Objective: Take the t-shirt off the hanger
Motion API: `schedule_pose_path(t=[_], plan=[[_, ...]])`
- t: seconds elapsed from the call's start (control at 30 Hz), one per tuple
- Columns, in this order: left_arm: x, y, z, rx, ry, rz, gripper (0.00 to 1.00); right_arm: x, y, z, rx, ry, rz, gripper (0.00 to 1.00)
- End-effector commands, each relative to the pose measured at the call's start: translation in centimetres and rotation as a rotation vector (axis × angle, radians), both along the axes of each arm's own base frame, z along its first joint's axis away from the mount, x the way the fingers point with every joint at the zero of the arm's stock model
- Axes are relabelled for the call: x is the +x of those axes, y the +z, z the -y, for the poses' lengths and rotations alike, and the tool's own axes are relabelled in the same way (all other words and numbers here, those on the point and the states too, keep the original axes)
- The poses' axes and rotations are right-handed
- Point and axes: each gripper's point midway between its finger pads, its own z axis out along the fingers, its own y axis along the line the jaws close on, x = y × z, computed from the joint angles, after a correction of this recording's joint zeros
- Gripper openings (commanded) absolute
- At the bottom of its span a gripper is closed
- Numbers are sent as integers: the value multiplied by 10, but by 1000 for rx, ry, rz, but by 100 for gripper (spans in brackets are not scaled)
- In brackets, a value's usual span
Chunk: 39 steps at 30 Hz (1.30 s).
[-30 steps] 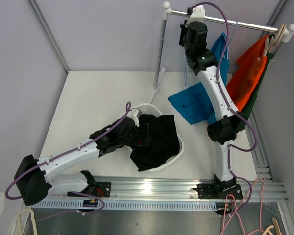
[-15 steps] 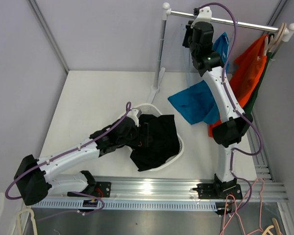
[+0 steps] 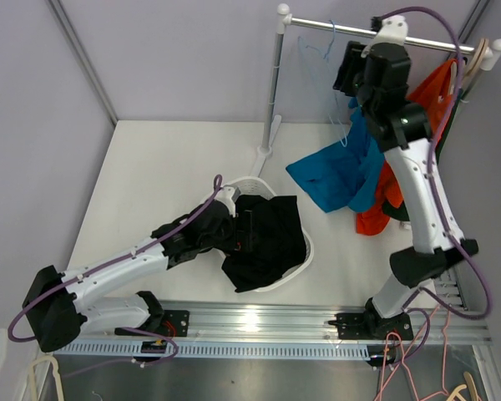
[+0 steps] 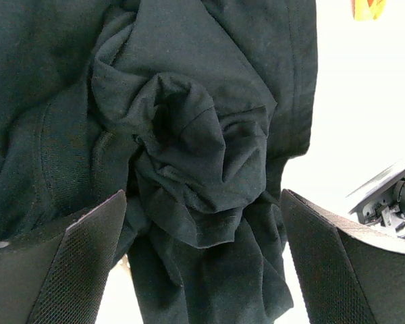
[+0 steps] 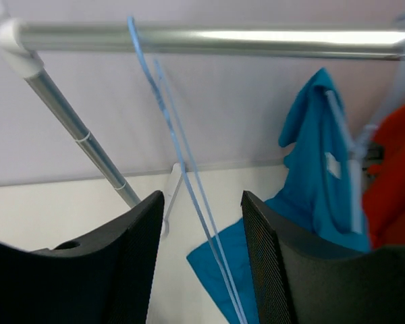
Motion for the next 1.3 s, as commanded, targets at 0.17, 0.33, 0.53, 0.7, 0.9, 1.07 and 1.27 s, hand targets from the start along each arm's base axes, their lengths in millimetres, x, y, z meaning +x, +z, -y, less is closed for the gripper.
schedule_pose_path(t=[0.17, 0.33, 0.53, 0.7, 0.9, 1.07, 1.27], plan=[[-4, 15, 9, -52, -17, 31, 100, -46, 19, 70, -10, -179, -34, 54], [-4, 20, 7, -54, -11, 42, 100, -23, -7, 83, -26, -194, -108, 54], [-3, 21, 2, -44, -3, 54, 99, 15, -25, 97, -35, -207, -139, 54], [-2, 21, 1, -35, -1, 63, 100, 37, -27, 114, -66, -259, -113, 54], [1, 22, 2, -33, 0, 70, 99, 37, -31, 110, -37, -210, -131, 57], [1, 19, 7, -31, -14, 55, 100, 19, -23, 97, 9, -128, -136, 64], [1, 17, 9, -34, -19, 52, 100, -18, -3, 96, 17, -108, -117, 74]])
